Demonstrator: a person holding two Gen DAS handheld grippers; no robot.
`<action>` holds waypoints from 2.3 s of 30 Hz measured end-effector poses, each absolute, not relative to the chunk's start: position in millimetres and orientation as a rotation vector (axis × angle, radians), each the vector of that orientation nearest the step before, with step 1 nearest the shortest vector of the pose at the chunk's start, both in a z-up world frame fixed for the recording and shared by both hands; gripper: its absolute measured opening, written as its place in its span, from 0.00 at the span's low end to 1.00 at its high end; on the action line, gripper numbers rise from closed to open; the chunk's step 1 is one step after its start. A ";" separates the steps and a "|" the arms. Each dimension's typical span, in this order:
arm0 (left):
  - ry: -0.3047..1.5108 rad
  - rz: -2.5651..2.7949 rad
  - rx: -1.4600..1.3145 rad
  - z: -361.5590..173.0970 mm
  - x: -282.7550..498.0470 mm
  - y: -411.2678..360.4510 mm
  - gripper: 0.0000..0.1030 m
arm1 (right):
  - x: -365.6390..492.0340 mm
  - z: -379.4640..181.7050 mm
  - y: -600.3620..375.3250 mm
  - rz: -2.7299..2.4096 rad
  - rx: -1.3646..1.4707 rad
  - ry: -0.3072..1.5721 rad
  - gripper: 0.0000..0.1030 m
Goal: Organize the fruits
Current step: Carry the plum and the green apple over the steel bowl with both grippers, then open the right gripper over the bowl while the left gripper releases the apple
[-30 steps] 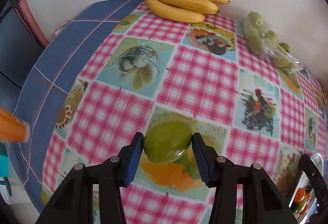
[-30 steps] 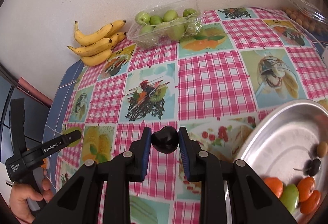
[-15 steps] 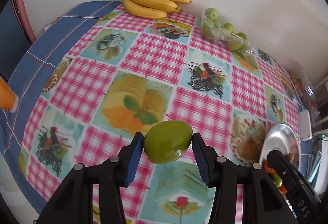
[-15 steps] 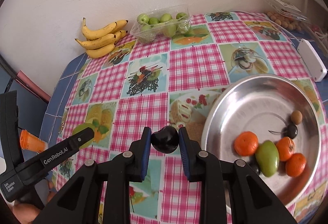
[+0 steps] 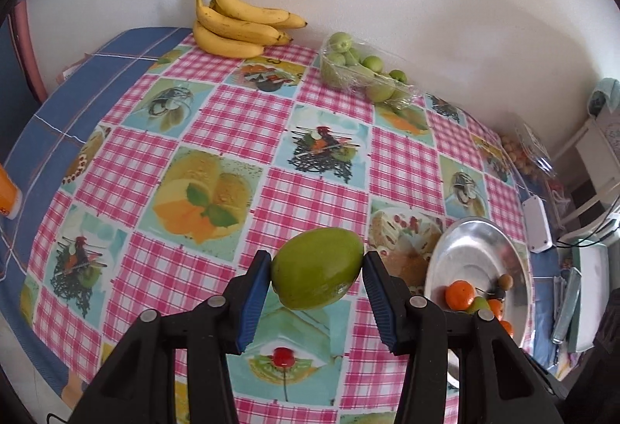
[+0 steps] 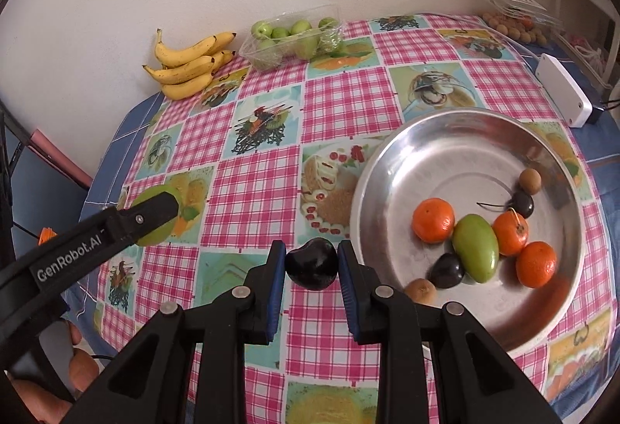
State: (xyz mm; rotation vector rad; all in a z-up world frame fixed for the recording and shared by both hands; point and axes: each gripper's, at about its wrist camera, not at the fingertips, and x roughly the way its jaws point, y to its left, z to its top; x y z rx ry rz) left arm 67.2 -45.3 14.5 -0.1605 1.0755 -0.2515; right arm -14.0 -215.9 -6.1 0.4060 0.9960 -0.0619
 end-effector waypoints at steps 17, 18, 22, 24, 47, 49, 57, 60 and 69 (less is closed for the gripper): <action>1.136 -0.479 -0.100 2.8 44.7 -122.1 0.50 | -50.0 -16.6 -306.9 -0.251 0.589 0.974 0.27; 1.139 -0.496 -0.093 2.1 43.0 -126.9 0.50 | -53.1 -16.9 -312.0 -0.265 0.598 0.971 0.27; 1.157 -0.553 -0.064 -3.2 35.0 -145.8 0.50 | -62.7 -18.2 -326.9 -0.311 0.626 0.968 0.27; 1.170 -0.567 -0.059 -7.4 33.0 -151.6 0.50 | -63.5 -20.8 -329.2 -0.320 0.631 0.981 0.28; 1.225 -0.601 0.016 -33.6 29.4 -179.3 0.50 | -59.8 -48.7 -317.3 -0.338 0.570 1.134 0.28; 1.224 -0.603 0.016 -33.5 29.5 -179.6 0.50 | -60.4 -47.8 -317.1 -0.342 0.564 1.133 0.28; 1.251 -0.604 0.002 -38.5 31.2 -178.8 0.50 | -60.2 -49.2 -317.0 -0.347 0.562 1.142 0.28; 1.255 -0.600 -0.002 -39.4 31.4 -178.4 0.50 | -59.4 -50.0 -317.1 -0.346 0.560 1.145 0.28; 1.259 -0.593 -0.015 -36.5 32.0 -174.8 0.52 | -58.0 -48.0 -316.8 -0.343 0.555 1.138 0.32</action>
